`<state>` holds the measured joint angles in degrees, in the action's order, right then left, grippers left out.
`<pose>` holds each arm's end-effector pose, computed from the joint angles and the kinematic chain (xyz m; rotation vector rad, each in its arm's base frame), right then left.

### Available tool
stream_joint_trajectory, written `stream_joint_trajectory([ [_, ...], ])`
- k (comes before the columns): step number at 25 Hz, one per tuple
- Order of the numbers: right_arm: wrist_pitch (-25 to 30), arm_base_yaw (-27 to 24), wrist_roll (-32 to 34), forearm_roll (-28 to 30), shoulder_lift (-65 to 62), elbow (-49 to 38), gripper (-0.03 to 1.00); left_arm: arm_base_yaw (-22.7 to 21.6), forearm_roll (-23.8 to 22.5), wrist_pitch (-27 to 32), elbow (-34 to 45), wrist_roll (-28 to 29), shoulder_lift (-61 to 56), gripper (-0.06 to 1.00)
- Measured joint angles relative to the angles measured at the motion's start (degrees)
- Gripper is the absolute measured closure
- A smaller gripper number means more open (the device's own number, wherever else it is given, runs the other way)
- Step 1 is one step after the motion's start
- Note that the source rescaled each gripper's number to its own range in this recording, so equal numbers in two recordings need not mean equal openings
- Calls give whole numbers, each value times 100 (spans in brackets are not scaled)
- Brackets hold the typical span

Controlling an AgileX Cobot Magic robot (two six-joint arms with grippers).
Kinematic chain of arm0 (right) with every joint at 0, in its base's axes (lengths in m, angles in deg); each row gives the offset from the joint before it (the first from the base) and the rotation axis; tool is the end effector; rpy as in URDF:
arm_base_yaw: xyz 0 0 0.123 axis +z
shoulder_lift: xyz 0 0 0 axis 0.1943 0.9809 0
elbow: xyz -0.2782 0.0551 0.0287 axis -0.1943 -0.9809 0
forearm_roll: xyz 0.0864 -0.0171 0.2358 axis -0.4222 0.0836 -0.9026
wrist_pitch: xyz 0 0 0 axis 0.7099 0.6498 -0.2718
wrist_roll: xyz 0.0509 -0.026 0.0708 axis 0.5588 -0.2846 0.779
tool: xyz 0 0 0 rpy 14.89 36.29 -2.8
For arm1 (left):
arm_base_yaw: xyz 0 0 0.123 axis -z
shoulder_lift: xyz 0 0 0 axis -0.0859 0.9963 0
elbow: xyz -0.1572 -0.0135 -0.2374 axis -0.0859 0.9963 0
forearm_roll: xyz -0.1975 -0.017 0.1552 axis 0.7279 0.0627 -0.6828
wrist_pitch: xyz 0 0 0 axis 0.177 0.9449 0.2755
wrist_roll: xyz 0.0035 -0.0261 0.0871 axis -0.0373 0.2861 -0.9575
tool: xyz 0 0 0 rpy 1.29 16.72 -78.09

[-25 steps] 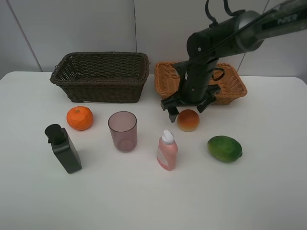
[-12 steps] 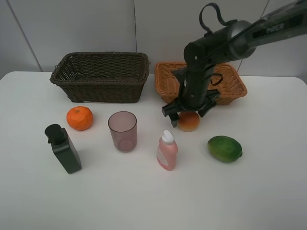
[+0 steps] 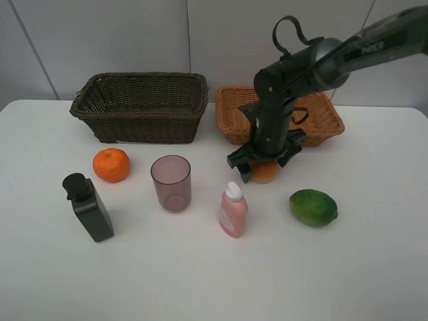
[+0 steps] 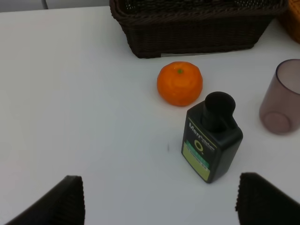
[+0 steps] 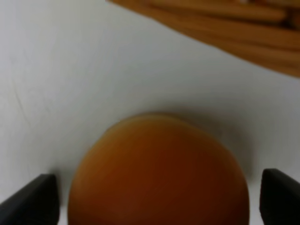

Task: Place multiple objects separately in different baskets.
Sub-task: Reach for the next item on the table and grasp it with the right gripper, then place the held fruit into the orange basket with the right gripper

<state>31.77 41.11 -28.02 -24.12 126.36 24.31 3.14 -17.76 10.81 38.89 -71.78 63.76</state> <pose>0.3664 0.1907 0.1102 -0.5846 2.9157 -0.2235 -0.0063 -0.0062 0.2786 0.0322 2.0289 -0.0345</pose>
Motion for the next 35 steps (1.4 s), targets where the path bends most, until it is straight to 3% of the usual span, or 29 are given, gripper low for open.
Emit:
stream_joint_trajectory([
  [4,-25,0,0,-10,0,0,3,0,0,0,0,0,0,10],
  [9,-54,0,0,-21,0,0,14,0,0,0,0,0,0,10],
  [11,-54,0,0,-60,20,0,26,0,0,0,0,0,0,10],
  [13,-54,0,0,-85,48,0,46,0,0,0,0,0,0,10],
  [35,-16,0,0,-106,48,4,47,0,0,0,0,0,0,10],
])
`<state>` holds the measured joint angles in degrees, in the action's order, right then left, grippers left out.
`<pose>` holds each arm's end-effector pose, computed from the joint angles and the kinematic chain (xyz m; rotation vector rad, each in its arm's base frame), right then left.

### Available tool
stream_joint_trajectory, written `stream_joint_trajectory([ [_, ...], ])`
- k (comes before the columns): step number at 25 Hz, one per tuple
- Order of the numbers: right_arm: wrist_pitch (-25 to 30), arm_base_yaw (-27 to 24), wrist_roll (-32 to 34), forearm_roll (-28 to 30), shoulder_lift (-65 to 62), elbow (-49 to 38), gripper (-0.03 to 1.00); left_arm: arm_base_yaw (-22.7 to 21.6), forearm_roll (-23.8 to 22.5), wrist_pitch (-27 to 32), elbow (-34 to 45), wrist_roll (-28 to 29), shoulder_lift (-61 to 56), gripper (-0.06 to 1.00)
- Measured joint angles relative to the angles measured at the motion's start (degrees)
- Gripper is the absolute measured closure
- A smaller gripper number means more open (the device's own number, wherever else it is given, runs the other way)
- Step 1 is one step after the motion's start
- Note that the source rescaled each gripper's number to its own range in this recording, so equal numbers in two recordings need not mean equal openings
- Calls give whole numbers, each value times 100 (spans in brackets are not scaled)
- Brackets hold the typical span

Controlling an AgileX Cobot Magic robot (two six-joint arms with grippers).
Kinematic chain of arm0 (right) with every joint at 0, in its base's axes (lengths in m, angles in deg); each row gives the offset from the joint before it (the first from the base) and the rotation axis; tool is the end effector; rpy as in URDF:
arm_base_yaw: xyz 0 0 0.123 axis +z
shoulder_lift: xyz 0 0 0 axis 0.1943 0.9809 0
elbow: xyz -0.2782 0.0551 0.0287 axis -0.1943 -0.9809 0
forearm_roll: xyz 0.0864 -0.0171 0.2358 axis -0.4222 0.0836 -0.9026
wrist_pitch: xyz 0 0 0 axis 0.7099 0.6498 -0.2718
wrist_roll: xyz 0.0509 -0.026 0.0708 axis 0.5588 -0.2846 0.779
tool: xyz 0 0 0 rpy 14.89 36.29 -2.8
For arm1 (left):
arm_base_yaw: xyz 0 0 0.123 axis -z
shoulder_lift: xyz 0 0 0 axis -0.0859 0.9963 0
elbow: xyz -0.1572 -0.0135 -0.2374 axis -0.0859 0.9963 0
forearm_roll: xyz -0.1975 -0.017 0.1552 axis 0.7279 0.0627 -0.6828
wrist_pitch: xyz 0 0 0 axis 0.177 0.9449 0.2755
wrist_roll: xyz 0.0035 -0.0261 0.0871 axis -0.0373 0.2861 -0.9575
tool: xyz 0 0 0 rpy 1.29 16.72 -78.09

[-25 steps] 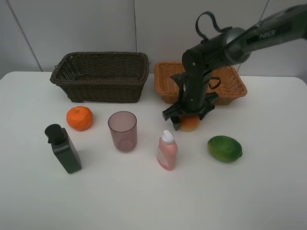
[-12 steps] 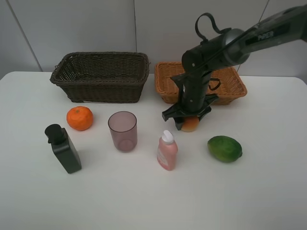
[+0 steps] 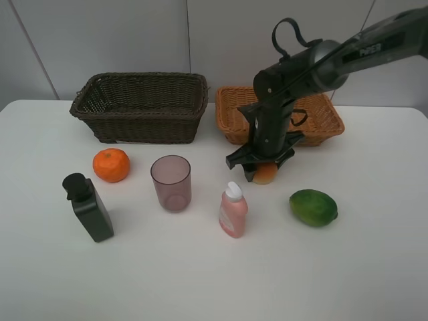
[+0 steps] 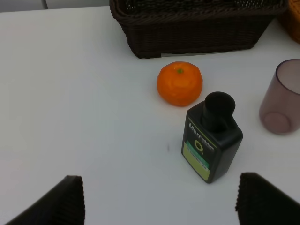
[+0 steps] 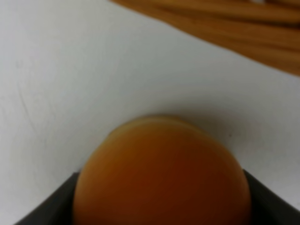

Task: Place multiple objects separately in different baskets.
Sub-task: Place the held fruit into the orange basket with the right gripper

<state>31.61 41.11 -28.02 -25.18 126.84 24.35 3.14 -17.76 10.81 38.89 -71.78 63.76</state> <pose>0.3659 0.1918 0.1066 -0.5706 2.9302 -0.2065 -0.0063 -0.0062 0.2786 0.0322 2.0289 -0.0345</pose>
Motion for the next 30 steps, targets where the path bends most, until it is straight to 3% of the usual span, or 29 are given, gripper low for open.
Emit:
stream_joint_trajectory([
  [11,259,0,0,-6,-223,0,47,0,0,0,0,0,0,10],
  [24,1287,0,0,-4,-895,0,47,0,0,0,0,0,0,10],
  [30,1306,0,0,-4,-1399,-515,47,0,0,0,0,0,0,10],
])
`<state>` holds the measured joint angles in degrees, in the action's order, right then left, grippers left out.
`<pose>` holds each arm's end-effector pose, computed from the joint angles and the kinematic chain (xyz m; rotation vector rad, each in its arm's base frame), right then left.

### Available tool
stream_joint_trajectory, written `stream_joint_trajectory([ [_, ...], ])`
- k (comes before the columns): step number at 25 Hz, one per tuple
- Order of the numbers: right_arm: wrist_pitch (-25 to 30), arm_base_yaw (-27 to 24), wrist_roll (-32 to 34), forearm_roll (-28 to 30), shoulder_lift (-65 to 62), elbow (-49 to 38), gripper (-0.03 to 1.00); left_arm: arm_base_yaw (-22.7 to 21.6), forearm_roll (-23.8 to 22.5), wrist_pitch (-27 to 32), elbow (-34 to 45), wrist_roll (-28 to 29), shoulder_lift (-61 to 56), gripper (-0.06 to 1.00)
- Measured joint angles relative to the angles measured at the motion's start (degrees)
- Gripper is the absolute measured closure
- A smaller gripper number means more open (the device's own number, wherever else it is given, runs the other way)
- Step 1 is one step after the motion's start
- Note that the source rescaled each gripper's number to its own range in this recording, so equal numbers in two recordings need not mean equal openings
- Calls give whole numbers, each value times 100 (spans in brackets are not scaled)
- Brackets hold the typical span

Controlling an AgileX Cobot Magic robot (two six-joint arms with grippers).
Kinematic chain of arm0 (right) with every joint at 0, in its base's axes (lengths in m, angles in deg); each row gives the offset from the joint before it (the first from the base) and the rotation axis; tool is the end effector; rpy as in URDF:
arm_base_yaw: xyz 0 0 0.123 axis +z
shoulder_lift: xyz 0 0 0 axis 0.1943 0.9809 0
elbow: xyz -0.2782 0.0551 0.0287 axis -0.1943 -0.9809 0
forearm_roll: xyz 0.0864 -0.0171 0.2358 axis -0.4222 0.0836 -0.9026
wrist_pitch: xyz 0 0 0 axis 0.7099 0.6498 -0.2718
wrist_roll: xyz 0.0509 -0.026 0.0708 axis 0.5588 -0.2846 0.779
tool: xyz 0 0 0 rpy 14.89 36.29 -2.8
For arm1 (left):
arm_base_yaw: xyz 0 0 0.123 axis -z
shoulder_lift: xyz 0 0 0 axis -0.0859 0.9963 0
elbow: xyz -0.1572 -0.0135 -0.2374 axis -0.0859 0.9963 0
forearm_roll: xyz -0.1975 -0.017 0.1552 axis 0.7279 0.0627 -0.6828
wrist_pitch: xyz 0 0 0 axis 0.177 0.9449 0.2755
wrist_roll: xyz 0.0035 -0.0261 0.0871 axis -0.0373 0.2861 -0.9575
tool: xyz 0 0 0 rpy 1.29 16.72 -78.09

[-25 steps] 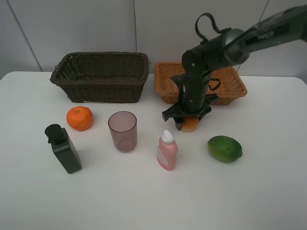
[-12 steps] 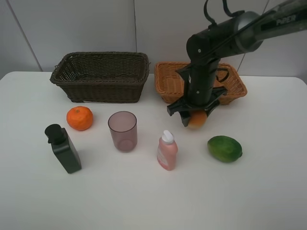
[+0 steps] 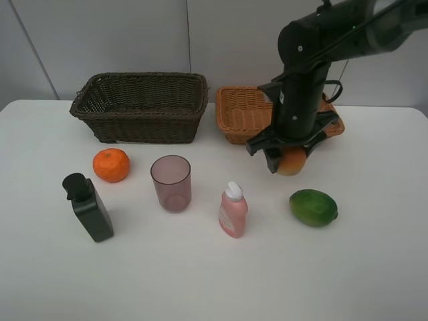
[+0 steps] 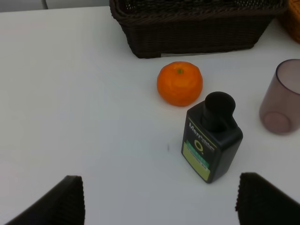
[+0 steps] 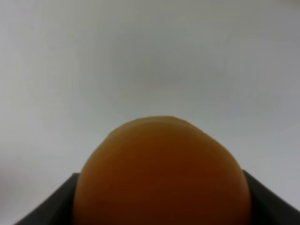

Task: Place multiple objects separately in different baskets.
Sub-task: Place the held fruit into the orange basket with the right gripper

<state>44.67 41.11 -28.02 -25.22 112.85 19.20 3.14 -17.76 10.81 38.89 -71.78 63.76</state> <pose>0.3286 0.1670 0.1813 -0.5224 2.9900 -0.2908 -0.0063 -0.0062 0.2786 0.0322 2.0289 -0.0345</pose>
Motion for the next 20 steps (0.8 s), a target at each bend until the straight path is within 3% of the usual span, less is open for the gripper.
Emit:
stream_joint_trajectory([
  [12,-347,-368,0,-4,-803,-344,47,0,0,0,0,0,0,10],
  [20,-545,-591,-209,29,-607,753,47,0,0,0,0,0,0,10],
])
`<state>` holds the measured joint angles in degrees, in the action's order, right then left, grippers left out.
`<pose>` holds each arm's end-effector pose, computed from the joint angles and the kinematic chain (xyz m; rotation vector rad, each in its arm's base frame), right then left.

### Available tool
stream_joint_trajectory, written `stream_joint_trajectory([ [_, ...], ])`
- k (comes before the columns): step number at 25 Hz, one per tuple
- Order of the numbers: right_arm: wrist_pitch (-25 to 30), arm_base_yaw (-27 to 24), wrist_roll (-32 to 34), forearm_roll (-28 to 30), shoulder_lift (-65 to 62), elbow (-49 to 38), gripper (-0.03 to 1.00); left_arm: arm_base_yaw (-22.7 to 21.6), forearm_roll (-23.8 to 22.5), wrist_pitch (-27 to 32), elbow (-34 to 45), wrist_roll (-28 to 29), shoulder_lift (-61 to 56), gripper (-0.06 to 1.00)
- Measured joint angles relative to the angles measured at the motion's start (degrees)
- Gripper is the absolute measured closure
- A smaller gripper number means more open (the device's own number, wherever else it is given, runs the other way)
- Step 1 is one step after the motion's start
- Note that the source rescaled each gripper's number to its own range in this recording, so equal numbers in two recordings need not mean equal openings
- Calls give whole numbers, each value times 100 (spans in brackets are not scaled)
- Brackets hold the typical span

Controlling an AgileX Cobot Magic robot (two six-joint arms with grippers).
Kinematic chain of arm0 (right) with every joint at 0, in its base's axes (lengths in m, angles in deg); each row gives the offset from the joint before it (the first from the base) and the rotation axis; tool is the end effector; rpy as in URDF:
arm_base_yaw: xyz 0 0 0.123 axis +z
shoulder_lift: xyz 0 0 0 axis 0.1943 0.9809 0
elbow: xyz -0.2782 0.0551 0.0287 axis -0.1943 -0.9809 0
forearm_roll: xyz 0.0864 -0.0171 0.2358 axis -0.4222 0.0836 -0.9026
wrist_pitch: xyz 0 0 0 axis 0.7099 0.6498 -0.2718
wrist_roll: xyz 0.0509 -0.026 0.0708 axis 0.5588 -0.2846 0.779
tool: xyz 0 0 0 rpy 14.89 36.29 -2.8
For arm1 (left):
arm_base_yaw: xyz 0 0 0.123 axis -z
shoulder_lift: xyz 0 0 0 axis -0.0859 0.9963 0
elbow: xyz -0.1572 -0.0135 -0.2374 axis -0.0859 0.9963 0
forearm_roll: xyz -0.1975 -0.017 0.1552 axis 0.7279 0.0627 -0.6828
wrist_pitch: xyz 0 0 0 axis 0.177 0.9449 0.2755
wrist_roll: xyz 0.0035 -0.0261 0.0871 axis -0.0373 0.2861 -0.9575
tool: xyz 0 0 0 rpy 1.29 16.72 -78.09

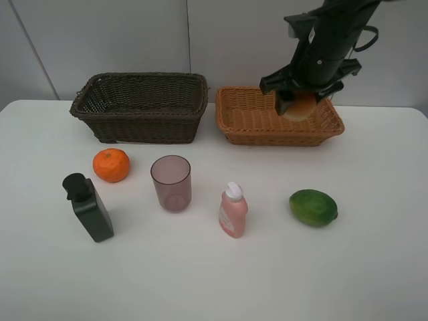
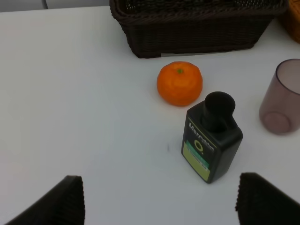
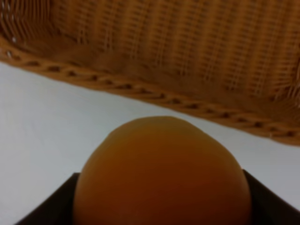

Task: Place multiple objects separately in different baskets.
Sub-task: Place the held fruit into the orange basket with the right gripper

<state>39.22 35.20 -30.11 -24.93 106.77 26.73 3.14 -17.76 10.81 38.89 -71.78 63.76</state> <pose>0.3617 0.1409 0.2567 -0.3660 2.7183 -0.1387 -0.0063 -0.0062 0.2786 0.0322 2.0289 -0.0345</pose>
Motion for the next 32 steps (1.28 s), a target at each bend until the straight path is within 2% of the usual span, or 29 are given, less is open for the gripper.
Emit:
stream_joint_trajectory([
  [5,263,-188,-261,226,463,911,47,0,0,0,0,0,0,10],
  [9,300,-392,-593,252,978,1534,47,0,0,0,0,0,0,10],
  [14,254,-621,-673,252,1639,2055,47,0,0,0,0,0,0,10],
  [21,-539,-790,-963,265,2232,2159,47,0,0,0,0,0,0,10],
  [32,-619,-869,-1297,374,2639,2208,47,0,0,0,0,0,0,10],
])
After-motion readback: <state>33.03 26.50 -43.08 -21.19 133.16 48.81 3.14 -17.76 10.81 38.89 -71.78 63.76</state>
